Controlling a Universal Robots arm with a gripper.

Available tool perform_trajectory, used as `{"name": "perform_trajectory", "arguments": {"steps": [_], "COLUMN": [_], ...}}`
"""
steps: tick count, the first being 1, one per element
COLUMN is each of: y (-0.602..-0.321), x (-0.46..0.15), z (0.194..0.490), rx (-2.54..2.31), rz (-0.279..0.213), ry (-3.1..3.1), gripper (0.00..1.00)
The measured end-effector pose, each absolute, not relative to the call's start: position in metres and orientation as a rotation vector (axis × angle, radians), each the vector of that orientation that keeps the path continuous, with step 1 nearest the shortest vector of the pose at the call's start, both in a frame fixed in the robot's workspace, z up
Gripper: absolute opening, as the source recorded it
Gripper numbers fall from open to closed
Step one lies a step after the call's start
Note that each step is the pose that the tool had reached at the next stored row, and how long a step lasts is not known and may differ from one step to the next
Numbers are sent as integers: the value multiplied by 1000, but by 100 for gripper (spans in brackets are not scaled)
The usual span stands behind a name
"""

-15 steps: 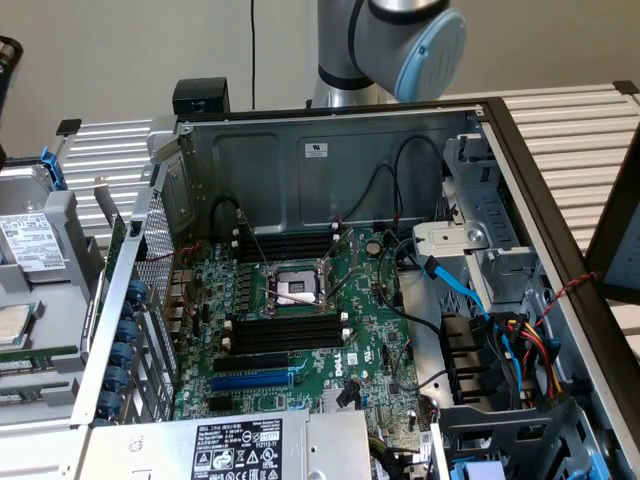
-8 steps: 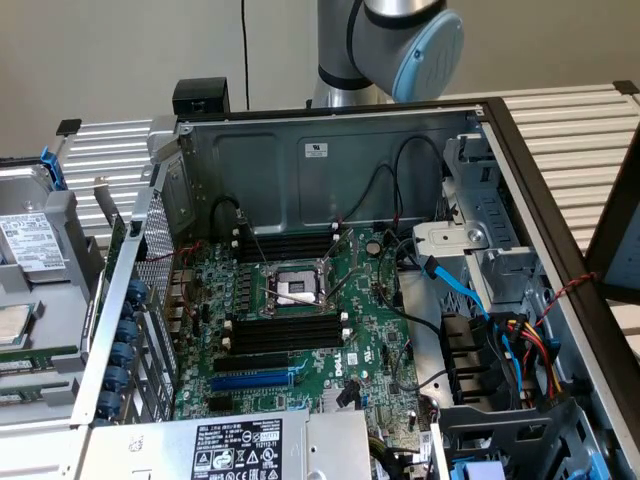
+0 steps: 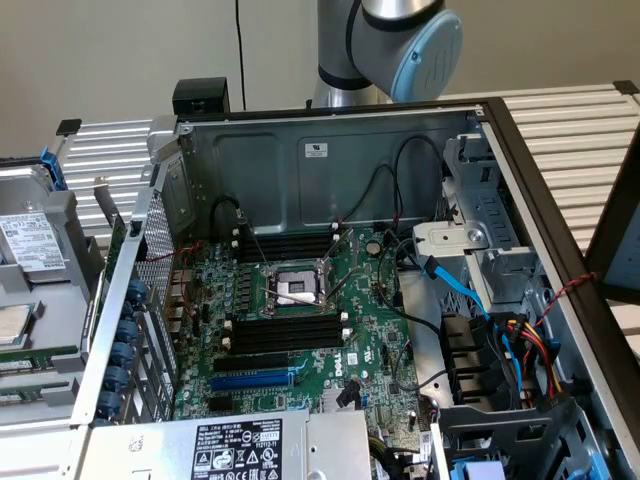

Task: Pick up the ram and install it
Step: 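Reach for the ram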

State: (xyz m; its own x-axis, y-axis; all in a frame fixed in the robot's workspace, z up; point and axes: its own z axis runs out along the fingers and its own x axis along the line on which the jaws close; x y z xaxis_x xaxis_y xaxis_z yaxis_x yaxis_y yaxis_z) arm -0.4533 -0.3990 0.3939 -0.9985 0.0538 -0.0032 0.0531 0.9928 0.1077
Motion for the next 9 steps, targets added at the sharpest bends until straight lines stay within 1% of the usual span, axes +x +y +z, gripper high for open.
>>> {"name": "perform_trajectory", "arguments": {"steps": [5, 9], "y": [-399, -399], "x": [-453, -453], "z": [394, 394], "rx": [74, -36], "rz": [169, 169], "ry": [3130, 3135], "gripper": [11, 11]}}
